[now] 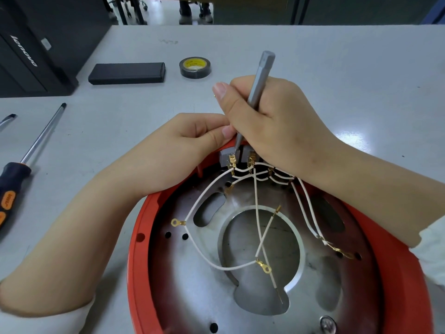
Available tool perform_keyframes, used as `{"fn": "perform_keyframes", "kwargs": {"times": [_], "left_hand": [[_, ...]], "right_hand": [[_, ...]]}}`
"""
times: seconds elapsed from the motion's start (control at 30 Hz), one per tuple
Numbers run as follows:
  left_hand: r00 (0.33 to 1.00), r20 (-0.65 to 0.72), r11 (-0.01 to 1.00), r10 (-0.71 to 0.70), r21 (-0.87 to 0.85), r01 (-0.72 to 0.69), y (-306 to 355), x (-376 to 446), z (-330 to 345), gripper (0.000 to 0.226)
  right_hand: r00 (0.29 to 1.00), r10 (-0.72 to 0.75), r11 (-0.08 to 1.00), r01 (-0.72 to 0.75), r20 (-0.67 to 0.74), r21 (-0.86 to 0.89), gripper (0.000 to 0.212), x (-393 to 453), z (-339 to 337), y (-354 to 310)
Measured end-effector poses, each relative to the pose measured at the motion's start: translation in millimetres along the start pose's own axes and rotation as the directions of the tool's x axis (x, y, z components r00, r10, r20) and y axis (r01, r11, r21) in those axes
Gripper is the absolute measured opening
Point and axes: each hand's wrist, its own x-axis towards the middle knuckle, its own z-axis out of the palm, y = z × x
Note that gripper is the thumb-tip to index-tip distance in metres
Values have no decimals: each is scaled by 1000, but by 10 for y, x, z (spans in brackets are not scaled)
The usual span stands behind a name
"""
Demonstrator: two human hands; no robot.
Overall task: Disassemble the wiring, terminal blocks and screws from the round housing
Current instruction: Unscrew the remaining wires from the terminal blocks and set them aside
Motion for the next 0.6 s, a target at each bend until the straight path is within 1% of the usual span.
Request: {"fn": "perform_keyframes", "kwargs": {"times": [0.13, 0.2, 0.33, 0.43, 0.53, 0.6], "left_hand": [[1000, -14, 1000, 3, 11, -3, -11, -1, -2, 26], [1000, -15, 1000, 5, 15, -5, -10, -4, -2, 26], [1000, -1, 1000, -11, 10, 11, -12, -4, -7, 27], [1000, 2, 1000, -18, 4, 18, -13, -1, -9, 27], [1000, 0, 1000, -22, 10, 22, -19, 3, -10, 27], [1000, -10, 1000, -23, 20, 23, -23, 1, -6, 25]], "right_hand": [[998, -55, 997, 53, -26, -60, 48, -23, 9, -33], [998, -52, 996, 49, -29, -71, 48, -25, 12, -45], [999, 28, 1000, -28, -16, -5, 49, 6, 8, -33], [993, 107, 994, -107, 42, 2, 46, 68, -4, -17], [983, 154, 988, -151, 95, -41, 44, 126, -17, -26], [976, 172, 981, -157, 132, -118, 45, 103, -16, -37]]}}
